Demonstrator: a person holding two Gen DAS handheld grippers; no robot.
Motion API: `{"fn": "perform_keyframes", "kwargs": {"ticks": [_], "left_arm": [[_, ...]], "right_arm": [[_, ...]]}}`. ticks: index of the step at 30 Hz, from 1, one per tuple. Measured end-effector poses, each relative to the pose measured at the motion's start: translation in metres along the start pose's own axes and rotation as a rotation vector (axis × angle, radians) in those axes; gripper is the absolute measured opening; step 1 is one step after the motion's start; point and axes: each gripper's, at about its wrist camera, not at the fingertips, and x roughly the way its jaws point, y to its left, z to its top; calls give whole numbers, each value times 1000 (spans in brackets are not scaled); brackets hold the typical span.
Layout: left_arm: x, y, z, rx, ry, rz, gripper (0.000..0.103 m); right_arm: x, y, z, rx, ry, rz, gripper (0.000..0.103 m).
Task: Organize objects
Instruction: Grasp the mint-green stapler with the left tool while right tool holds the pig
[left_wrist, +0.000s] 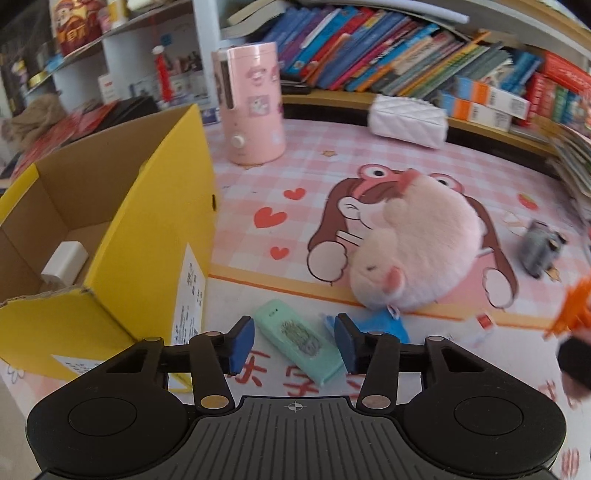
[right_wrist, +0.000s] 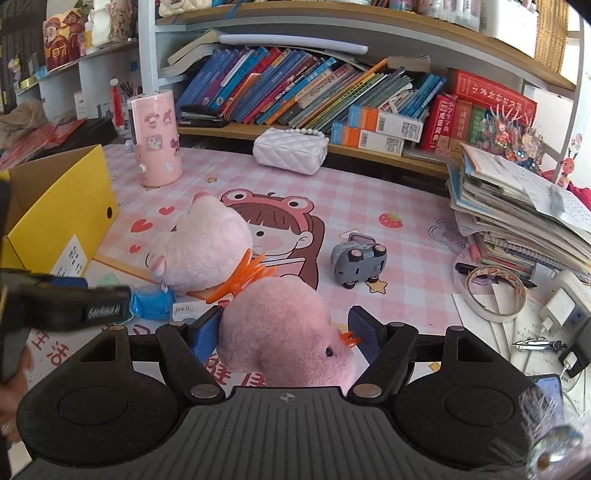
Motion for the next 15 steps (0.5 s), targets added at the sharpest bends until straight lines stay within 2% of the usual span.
{"fn": "perform_keyframes", "kwargs": {"ticks": [2,5,9,11,14,15], "left_arm": [[7,1,3,-34,11,23,45],[15,7,5,-93,32,40,38],[11,6,3,-99,18,62,37],[18,6,0,-109,62,63,37],[18,4,-2,-106,62,71,36],[18,4,-2,-105,63,68,32]], "right_arm": [[1,-1,0,-7,2,8,71],[2,-2,0,-15,1,14,71],[5,-5,0,-15,10,13,71],[6,-7,1,-11,10,12,71],[7,-9,2,-7,10,12,71],[7,-9,2,-7,10,12,71]]}}
